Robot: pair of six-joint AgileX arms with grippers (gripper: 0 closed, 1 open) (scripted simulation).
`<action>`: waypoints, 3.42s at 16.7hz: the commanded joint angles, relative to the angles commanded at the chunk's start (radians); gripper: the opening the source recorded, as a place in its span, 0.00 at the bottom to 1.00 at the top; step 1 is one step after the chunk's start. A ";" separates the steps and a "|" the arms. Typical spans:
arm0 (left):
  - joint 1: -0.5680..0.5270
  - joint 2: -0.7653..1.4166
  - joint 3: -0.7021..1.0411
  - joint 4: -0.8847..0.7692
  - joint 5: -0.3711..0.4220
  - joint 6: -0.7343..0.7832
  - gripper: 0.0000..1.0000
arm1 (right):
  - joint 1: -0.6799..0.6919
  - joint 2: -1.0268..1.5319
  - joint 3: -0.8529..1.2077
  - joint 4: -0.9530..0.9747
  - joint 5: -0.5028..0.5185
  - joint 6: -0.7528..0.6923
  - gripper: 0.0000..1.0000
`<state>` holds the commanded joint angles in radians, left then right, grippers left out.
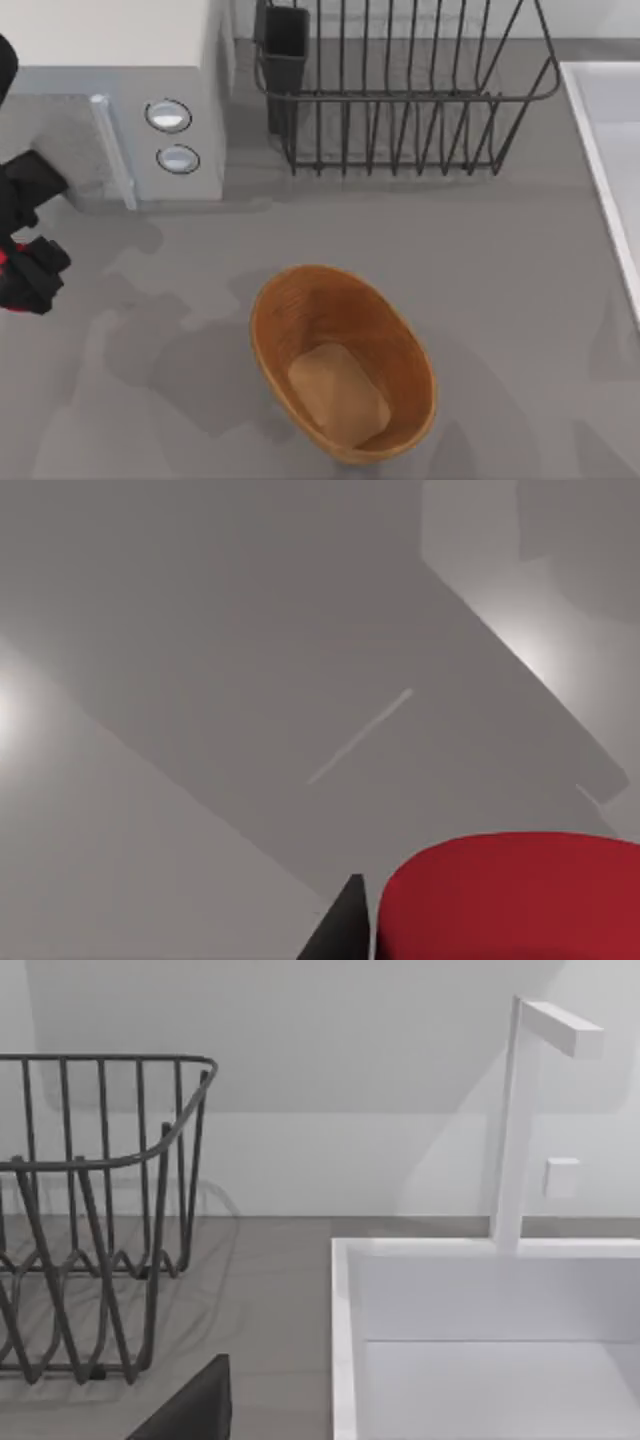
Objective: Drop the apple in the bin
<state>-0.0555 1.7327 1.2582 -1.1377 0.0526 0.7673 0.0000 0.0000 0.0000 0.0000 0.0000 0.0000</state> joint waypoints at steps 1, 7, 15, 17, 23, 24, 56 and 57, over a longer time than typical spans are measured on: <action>0.008 -0.007 0.034 -0.055 0.003 -0.003 0.00 | 0.000 0.000 0.000 0.000 0.000 0.000 1.00; 0.053 -0.025 0.206 -0.180 -0.027 0.014 0.00 | 0.000 0.000 0.000 0.000 0.000 0.000 1.00; 0.015 -0.011 0.235 -0.180 -0.029 0.014 0.00 | 0.000 0.000 0.000 0.000 0.000 0.000 1.00; -0.060 0.008 0.276 -0.188 -0.026 0.008 0.00 | 0.000 0.000 0.000 0.000 0.000 0.000 1.00; -0.483 0.112 0.442 -0.241 -0.021 -0.020 0.00 | 0.000 0.000 0.000 0.000 0.000 0.000 1.00; -0.559 0.130 0.467 -0.250 -0.023 -0.024 0.00 | 0.000 0.000 0.000 0.000 0.000 0.000 1.00; -0.825 0.220 0.291 -0.025 -0.022 -0.031 0.45 | 0.000 0.000 0.000 0.000 0.000 0.000 1.00; -0.825 0.220 0.291 -0.025 -0.022 -0.031 0.53 | 0.000 0.000 0.000 0.000 0.000 0.000 1.00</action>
<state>-0.8805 1.9532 1.5492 -1.1623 0.0308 0.7363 0.0000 0.0000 0.0000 0.0000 0.0000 0.0000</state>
